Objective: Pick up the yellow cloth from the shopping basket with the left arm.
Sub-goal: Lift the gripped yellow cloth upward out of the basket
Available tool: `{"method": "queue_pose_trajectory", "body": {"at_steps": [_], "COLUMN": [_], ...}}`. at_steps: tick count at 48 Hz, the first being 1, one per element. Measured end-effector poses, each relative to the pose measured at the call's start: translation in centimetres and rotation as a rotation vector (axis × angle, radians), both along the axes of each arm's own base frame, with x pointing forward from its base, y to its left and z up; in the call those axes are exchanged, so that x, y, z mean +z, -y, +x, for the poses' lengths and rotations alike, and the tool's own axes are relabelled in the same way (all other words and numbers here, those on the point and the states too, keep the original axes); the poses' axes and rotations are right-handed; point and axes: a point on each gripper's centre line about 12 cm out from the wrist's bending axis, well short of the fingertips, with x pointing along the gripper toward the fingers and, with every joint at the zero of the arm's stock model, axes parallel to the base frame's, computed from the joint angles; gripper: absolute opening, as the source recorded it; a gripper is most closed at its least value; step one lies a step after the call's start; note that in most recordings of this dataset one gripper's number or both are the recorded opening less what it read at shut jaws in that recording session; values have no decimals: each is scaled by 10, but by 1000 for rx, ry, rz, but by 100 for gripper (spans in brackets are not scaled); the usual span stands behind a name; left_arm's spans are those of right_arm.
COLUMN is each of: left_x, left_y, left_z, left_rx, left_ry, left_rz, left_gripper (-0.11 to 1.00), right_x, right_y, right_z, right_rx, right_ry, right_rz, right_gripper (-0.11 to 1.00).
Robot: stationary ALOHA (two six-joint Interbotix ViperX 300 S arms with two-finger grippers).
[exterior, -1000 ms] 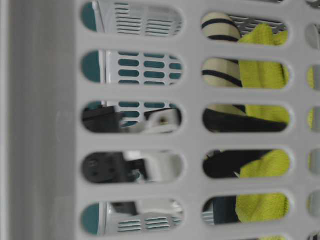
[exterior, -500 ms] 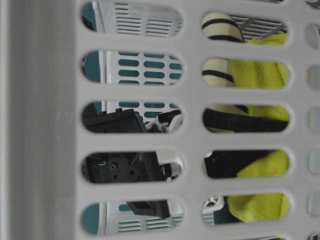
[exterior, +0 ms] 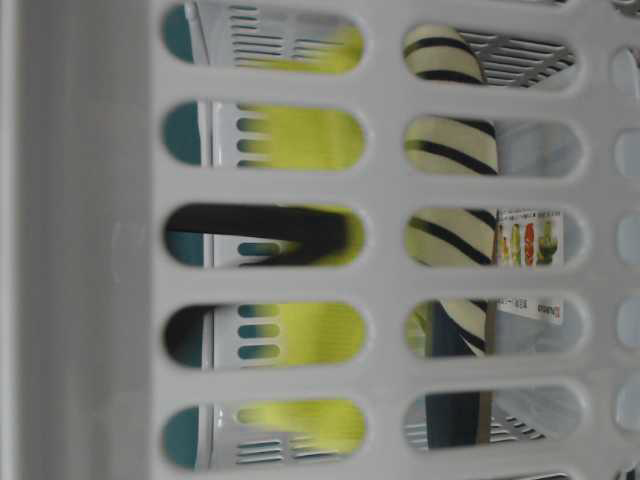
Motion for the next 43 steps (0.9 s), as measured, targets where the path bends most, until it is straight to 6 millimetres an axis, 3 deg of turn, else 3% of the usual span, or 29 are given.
{"method": "queue_pose_trajectory", "body": {"at_steps": [8, 12, 17, 43], "left_x": [70, 98, 118, 121], "left_y": [-4, -7, -12, -22], "left_z": [-12, -20, -30, -34], "left_rx": [15, 28, 35, 63], "left_ry": [6, -8, -31, -63], "left_rz": [-3, -5, 0, 1], "left_gripper": [17, 17, 17, 17], "right_x": [-3, -3, -2, -4], "right_y": [0, 0, 0, 0], "right_z": [-1, -1, -1, -2], "right_rx": [0, 0, -1, -1], "right_ry": [-6, -2, 8, 15], "right_rz": [0, 1, 2, 4], "right_gripper": [79, 79, 79, 79]}}
